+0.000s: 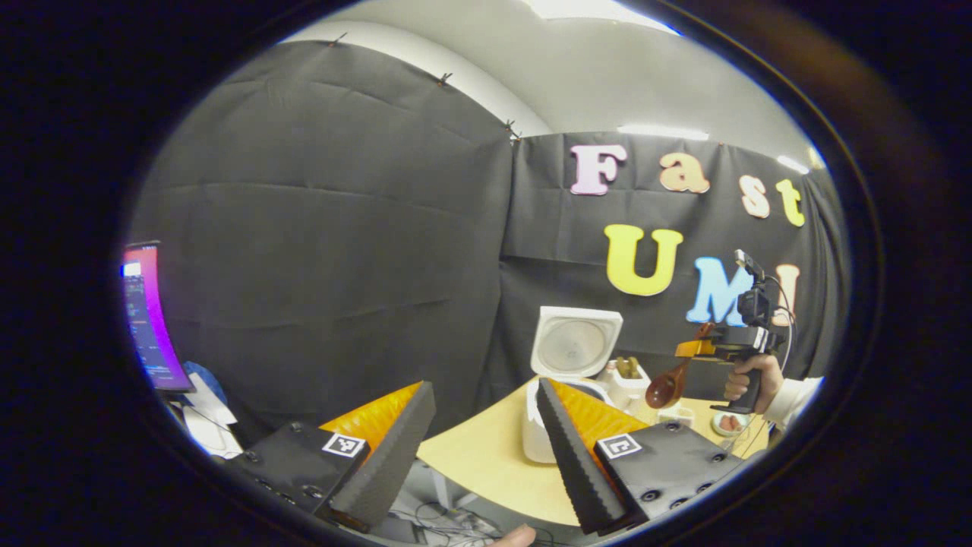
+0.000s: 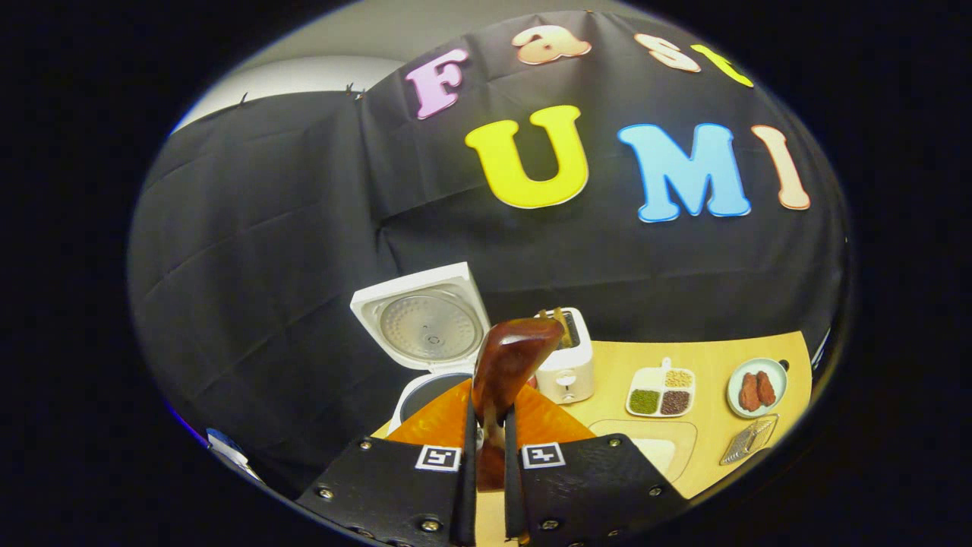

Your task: Close the left gripper, press the button to open the rice cooker; take a wooden spoon from the chopstick holder with the right hand, scoop a spoonful of rice and pour it into the rice cooker, then put the wooden spoon back into the chopstick holder.

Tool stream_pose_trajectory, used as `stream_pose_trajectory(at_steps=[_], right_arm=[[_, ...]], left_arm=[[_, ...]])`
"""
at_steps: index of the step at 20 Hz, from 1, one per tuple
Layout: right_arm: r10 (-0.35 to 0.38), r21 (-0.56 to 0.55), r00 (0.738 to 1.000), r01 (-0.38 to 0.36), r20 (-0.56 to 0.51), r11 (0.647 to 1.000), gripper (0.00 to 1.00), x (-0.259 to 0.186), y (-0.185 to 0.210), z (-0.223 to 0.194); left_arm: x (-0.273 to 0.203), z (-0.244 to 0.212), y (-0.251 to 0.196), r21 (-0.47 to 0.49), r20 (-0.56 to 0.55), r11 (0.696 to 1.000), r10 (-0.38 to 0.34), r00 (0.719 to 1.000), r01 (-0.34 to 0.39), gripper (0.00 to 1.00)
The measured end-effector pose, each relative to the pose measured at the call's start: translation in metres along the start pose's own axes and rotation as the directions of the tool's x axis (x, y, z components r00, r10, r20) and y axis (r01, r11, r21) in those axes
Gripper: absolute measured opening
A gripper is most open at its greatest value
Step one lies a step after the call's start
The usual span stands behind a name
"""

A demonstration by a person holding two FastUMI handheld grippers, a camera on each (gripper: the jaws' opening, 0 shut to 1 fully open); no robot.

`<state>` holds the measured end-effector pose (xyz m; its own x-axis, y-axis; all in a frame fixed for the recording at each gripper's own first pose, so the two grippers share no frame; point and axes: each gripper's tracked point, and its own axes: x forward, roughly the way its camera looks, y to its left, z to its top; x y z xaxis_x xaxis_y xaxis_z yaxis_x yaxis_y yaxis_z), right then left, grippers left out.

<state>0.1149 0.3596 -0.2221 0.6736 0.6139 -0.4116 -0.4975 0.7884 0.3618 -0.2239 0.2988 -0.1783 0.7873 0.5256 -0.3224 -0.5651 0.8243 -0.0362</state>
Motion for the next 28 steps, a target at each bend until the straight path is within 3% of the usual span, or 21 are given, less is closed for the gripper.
stream_pose_trajectory(at_steps=[5,9,13,21,28], right_arm=[[-0.064,0.074,0.997,0.060,0.047,0.995,0.15,-0.062,-0.066,0.027],[-0.137,0.119,0.988,0.128,0.074,0.985,0.15,-0.093,-0.140,0.031],[-0.213,0.140,0.975,0.203,0.057,0.969,0.15,-0.111,-0.230,0.023],[-0.309,0.193,0.949,0.316,-0.065,0.929,0.15,-0.088,-0.380,-0.048],[-0.384,0.241,0.908,0.416,-0.169,0.877,0.16,-0.057,-0.442,-0.126]], left_arm=[[0.020,-0.006,-0.035,-0.037,-0.008,0.996,-0.080,0.997,0.080,0.91],[0.022,0.001,-0.066,-0.028,0.001,0.997,-0.071,0.997,0.071,1.00],[0.018,-0.006,-0.114,0.010,-0.013,0.998,-0.062,0.998,0.062,0.97],[0.013,-0.024,-0.199,0.025,-0.107,0.999,0.024,0.994,-0.021,0.90],[0.025,-0.024,-0.246,0.160,-0.189,0.987,0.031,0.982,-0.001,0.91]])
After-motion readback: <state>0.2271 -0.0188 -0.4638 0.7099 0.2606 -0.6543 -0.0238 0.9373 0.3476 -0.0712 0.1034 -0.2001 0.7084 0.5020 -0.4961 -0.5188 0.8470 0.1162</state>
